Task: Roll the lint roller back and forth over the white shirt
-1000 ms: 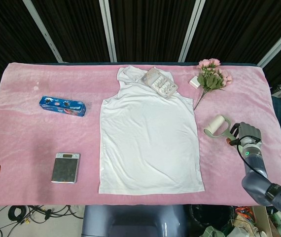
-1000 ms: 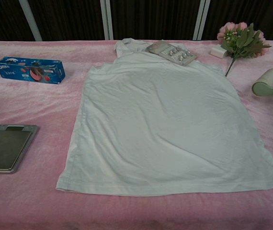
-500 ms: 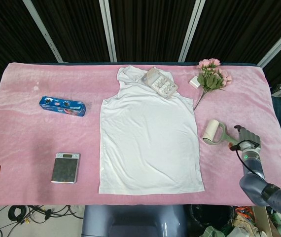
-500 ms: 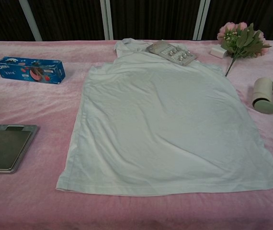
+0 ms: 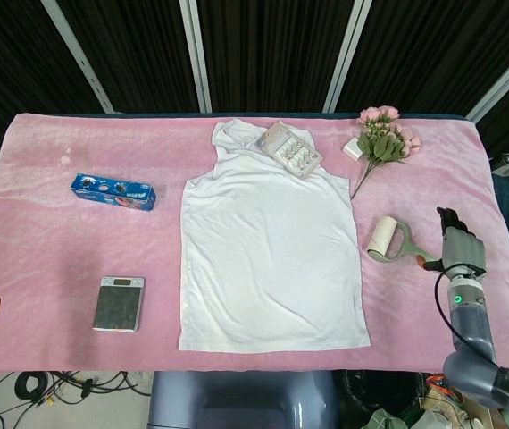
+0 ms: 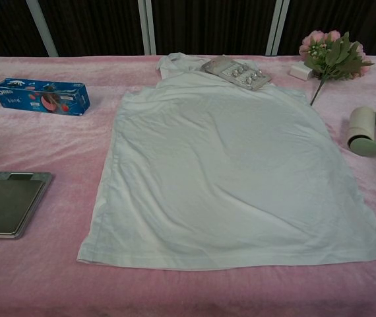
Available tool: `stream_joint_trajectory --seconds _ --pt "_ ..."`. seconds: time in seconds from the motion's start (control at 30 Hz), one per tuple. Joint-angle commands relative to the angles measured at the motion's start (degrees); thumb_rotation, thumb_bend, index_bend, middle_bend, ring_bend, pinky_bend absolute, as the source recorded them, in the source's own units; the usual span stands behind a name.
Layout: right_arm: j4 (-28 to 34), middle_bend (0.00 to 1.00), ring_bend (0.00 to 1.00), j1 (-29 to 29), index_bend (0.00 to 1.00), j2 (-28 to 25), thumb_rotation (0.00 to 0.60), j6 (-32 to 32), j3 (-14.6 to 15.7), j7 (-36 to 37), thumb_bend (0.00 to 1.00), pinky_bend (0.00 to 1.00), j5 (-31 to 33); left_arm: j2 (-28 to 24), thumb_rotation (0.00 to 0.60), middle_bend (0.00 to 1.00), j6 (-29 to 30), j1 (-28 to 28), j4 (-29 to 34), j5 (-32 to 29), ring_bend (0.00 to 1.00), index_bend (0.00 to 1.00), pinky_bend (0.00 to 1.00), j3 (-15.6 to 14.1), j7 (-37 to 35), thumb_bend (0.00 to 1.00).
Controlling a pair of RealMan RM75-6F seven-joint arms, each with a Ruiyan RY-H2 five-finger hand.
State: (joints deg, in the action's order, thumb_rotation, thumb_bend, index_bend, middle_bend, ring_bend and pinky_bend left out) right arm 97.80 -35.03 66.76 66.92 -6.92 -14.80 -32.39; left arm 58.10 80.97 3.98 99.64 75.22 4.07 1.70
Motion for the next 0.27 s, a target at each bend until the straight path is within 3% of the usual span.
stream_joint_trajectory --seconds 0.03,0.13,0.27 --pt "7.55 0.02 0.10 13.19 0.02 -1.43 0.600 18.51 7.85 10.58 0.17 0.20 -29.85 0.00 0.600 0.06 0.35 0.02 -0.13 0.41 0.04 0.13 0.09 0.13 -0.19 0.40" --pt "4.79 0.02 0.10 17.89 0.02 0.20 0.600 25.11 11.87 11.76 0.17 0.19 -40.65 0.01 0.600 0.06 1.29 -0.06 -0.59 1.58 0.04 0.13 0.09 0.22 -0.54 0.40" --pt "1.21 0.02 0.10 21.99 0.01 2.56 0.600 29.97 14.50 12.53 0.17 0.19 -48.44 -0.26 0.600 0.06 1.69 -0.06 -1.07 3.01 0.04 0.13 0.09 0.11 -1.96 0.40"
